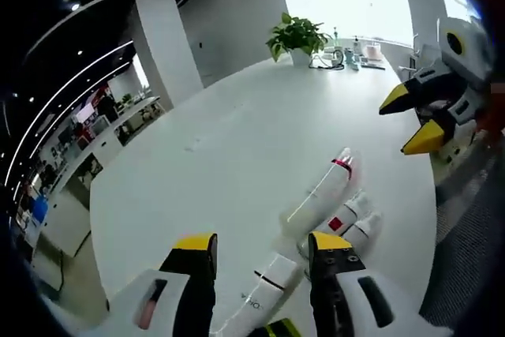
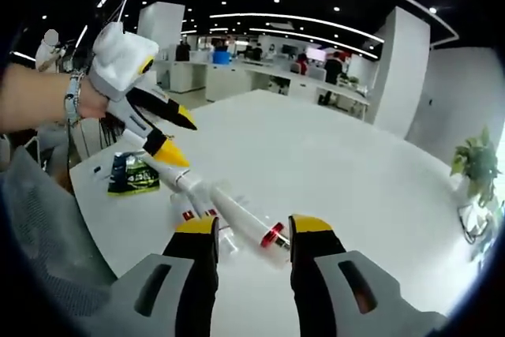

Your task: Arrange the skincare products in the storage area until every visible bottle or jar stands upright without overlapping.

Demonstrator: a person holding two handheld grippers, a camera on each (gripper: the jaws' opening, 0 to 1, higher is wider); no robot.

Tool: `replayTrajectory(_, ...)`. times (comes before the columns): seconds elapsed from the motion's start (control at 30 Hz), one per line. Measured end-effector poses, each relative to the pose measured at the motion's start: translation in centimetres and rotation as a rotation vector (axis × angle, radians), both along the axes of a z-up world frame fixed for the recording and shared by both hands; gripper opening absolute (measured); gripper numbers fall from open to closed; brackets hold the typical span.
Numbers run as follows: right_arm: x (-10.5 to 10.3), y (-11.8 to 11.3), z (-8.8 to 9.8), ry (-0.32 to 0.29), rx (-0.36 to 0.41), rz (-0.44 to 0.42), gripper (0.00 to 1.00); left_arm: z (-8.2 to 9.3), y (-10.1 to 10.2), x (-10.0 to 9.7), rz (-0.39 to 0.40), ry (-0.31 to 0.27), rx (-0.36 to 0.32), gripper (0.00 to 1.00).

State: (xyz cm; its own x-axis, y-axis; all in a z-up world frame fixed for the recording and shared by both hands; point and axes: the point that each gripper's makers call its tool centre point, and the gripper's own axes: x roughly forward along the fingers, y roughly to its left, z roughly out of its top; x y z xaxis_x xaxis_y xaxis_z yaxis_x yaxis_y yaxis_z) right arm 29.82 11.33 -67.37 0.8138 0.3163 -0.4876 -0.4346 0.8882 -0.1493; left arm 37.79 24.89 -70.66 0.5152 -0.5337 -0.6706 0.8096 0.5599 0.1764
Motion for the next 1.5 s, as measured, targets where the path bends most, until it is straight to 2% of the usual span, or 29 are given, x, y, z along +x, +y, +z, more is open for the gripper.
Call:
replayTrajectory(0.17, 0.0, -0.2, -0.4, 0.017, -0.006, -0.004, 0.33, -0.8, -1.3, 0.7, -0.056, 0.022, 0.041, 0.48)
replayTrajectory(0.43, -0.1, -0.4, -0.9, 0.039, -0.021, -0.007, 0.32, -3.3, -4.0, 1.2, -0.167, 0.082, 0.12, 0.44)
replayTrajectory(0.63, -0.1, -0.4, -1.2, 0.05, -0.031, -0.007, 0.32, -5.4, -5.6, 1.3, -0.283, 0.117, 0.239, 0.42)
replayTrajectory(0.67, -0.1, -0.4, -1.3, 0.052, -0.032, -0.007, 0.32, -5.3, -6.2, 1.2, -0.286, 0.134, 0.216, 0.42)
replayTrajectory(0.73, -0.1, -0.4, -1.4, 0.056, -0.032, -0.008, 0.32, -5.6, -6.8, 1.1, -0.307, 0.151, 0.232, 0.43)
replayTrajectory(0.83, -0.1, -0.5, -1.5, 0.064, -0.03, -0.012, 0.32, -6.4, -7.1, 0.8, -0.361, 0.154, 0.284, 0.42)
replayTrajectory(1.0, 0.0, -0.7, -1.6, 0.069, -0.025, -0.02, 0.31, -7.2, -7.3, 0.2, -0.4, 0.18, 0.315, 0.34)
replayTrajectory(1.27, -0.1, -0.7, -1.9, 0.087, -0.02, -0.022, 0.31, -7.5, -6.9, 0.2, -0.478, 0.117, 0.393, 0.31)
replayTrajectory(1.5, -0.2, -0.5, -2.0, 0.089, -0.029, -0.012, 0.31, -7.4, -6.4, -0.5, -0.495, 0.123, 0.425, 0.26)
